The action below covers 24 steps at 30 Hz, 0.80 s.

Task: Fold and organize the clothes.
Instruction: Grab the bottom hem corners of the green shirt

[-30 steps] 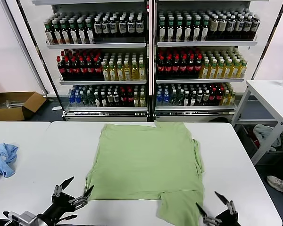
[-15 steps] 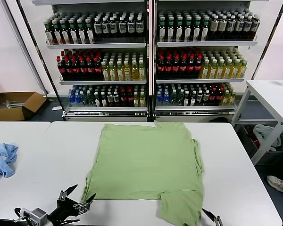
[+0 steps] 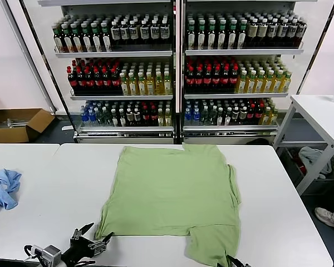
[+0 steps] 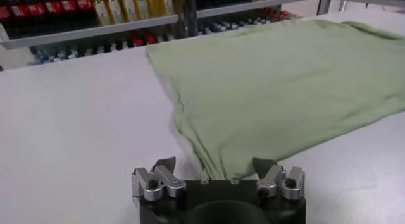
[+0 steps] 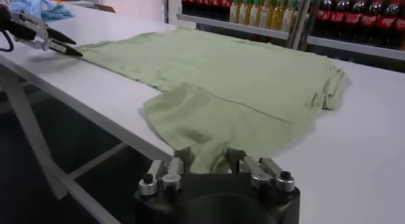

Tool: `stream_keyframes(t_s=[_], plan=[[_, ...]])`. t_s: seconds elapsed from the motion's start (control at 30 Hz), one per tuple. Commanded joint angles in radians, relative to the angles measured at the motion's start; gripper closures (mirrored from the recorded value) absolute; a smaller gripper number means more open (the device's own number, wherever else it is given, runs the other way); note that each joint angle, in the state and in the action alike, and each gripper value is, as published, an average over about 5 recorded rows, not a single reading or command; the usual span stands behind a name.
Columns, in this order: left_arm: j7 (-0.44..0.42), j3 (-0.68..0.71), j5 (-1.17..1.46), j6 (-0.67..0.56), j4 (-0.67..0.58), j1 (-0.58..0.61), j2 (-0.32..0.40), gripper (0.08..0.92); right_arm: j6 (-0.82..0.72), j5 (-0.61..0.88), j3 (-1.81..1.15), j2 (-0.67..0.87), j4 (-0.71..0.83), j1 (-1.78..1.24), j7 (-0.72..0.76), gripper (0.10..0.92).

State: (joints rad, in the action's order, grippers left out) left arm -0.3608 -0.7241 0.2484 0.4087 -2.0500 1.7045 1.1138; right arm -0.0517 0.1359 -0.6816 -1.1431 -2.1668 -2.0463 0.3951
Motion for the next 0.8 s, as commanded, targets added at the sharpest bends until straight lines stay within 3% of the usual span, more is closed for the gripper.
stream_keyframes(t_s=[0.03, 0.13, 0.23, 0.63, 0.8], plan=[[0.002, 0.007, -0.009, 0.003, 0.031, -0.004, -0.005, 0.322, -0.001, -0.002, 0.009, 0.0, -0.002, -0.005, 0.003, 0.811], [-0.003, 0.013, -0.013, 0.002, 0.032, -0.004, -0.002, 0.398, 0.001, 0.001, 0.007, 0.001, -0.003, -0.005, 0.001, 0.892], [-0.012, 0.021, -0.023, 0.001, 0.032, -0.002, 0.002, 0.484, 0.004, 0.003, 0.004, 0.002, 0.002, -0.003, -0.001, 0.918], [-0.034, 0.02, -0.03, -0.027, -0.001, 0.012, 0.009, 0.837, 0.075, 0.124, 0.006, -0.003, -0.017, 0.023, 0.001, 0.918], [-0.032, 0.0, -0.011, -0.04, -0.056, 0.026, 0.015, 0.907, 0.116, 0.221, 0.0, -0.005, -0.052, 0.029, 0.019, 0.918]])
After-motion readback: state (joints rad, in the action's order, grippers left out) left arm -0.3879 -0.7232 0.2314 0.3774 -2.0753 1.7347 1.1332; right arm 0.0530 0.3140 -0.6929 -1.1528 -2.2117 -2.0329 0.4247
